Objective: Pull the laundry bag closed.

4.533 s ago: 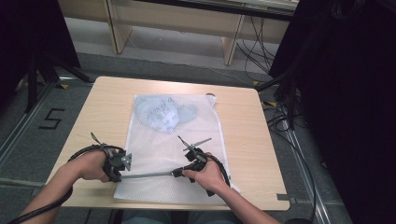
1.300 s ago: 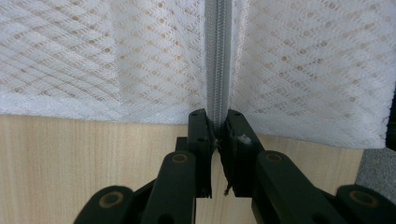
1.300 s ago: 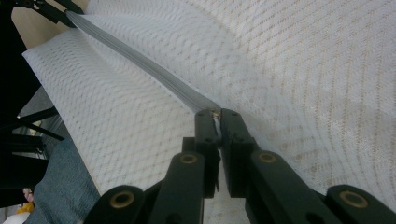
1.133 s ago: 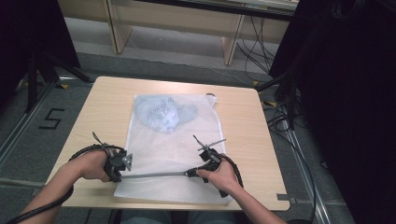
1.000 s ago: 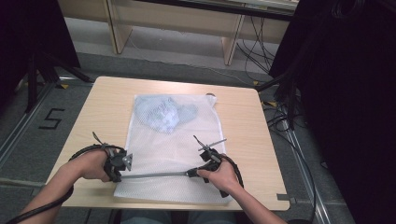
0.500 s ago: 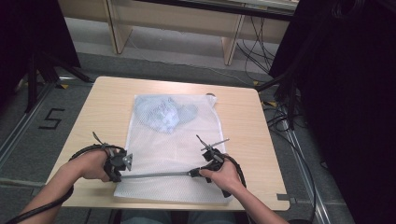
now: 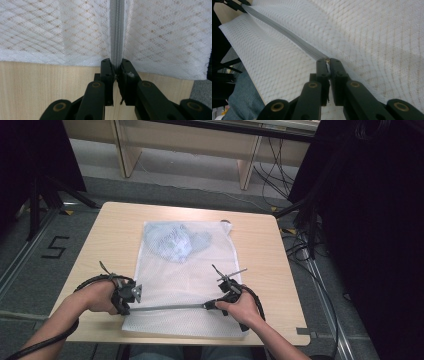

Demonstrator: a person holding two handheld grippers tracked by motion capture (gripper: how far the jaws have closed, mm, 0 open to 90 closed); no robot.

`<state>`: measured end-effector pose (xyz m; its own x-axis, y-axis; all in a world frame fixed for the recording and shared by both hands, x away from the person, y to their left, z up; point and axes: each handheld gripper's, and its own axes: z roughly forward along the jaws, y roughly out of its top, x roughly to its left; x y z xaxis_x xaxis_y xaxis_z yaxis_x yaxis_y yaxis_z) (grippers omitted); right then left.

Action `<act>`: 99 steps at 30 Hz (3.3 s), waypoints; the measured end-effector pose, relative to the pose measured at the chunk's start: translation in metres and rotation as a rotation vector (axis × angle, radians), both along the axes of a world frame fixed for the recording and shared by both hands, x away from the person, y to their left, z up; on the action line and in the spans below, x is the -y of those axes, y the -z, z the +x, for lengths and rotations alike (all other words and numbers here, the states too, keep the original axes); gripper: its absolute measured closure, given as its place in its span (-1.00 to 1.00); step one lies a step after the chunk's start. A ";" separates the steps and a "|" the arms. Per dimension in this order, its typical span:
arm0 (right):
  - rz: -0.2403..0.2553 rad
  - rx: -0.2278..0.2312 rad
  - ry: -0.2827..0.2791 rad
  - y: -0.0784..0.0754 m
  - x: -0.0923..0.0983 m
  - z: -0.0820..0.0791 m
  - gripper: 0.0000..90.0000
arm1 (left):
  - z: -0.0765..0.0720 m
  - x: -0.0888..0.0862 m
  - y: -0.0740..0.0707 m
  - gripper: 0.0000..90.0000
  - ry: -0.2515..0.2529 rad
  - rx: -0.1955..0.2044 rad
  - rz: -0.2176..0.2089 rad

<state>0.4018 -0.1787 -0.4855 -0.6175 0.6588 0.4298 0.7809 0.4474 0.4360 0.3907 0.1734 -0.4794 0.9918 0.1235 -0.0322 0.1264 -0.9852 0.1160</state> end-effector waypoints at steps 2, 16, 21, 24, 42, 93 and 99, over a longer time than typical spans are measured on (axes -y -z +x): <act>0.002 -0.007 0.012 0.000 0.000 -0.001 0.93 | 0.000 0.000 0.000 0.82 0.002 0.000 0.002; -0.019 0.005 0.013 -0.005 0.009 0.000 0.93 | 0.000 0.000 0.000 0.82 -0.006 -0.006 0.002; -0.026 -0.006 0.021 -0.003 0.013 0.000 0.93 | 0.000 0.000 0.000 0.82 -0.001 -0.001 0.002; -0.014 -0.005 0.020 -0.003 0.014 0.001 0.93 | 0.000 0.000 0.000 0.82 -0.002 0.002 0.002; -0.014 -0.025 0.075 -0.002 0.035 0.001 0.93 | -0.001 0.000 0.000 0.82 -0.007 0.003 -0.002; -0.023 -0.052 0.202 0.001 0.114 -0.004 0.93 | -0.001 0.001 0.000 0.82 -0.002 0.001 0.008; -0.008 -0.086 0.208 0.000 0.114 -0.005 0.92 | -0.002 -0.001 0.000 0.82 -0.009 0.004 -0.008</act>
